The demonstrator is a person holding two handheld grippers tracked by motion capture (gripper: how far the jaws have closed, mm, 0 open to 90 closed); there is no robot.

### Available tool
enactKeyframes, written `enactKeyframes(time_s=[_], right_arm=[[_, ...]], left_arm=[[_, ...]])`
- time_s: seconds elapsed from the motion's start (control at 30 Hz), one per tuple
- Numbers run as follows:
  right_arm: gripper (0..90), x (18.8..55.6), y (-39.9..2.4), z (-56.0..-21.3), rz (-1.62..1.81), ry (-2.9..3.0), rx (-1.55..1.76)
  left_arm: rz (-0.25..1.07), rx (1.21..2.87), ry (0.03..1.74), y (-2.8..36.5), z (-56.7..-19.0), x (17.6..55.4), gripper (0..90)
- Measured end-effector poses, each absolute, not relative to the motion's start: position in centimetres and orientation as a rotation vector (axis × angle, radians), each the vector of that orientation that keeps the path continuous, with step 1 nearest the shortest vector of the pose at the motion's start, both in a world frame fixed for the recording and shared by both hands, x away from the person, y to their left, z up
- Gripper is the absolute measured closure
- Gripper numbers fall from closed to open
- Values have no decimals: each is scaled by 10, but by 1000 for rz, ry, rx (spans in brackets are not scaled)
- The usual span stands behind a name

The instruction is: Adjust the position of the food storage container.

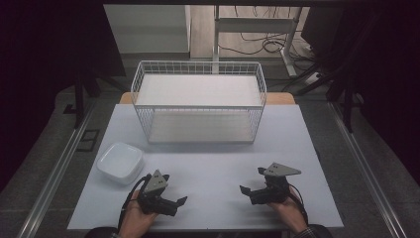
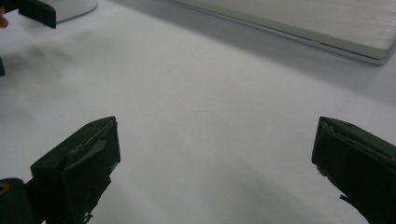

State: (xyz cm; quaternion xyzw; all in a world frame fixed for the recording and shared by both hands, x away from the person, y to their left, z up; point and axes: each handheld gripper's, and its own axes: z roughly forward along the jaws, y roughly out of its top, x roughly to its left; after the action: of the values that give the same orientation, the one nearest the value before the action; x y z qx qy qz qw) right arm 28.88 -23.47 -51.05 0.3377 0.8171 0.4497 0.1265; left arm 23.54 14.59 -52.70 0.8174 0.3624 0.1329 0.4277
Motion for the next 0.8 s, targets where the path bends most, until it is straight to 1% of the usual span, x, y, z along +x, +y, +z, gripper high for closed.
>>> enactKeyframes(time_s=[0.3,0.4,0.53,0.8], right_arm=[[13,291,-238,-509,1322,2370,1010],[13,292,-237,-510,1311,2386,1006],[13,291,-235,-510,1290,2404,985],[18,292,-235,-512,1268,2426,984]], left_arm=[[286,1991,912,154,-523,238,34],[272,1992,913,154,-521,239,58],[295,1994,912,155,-516,238,151],[344,1972,899,165,-504,240,380]])
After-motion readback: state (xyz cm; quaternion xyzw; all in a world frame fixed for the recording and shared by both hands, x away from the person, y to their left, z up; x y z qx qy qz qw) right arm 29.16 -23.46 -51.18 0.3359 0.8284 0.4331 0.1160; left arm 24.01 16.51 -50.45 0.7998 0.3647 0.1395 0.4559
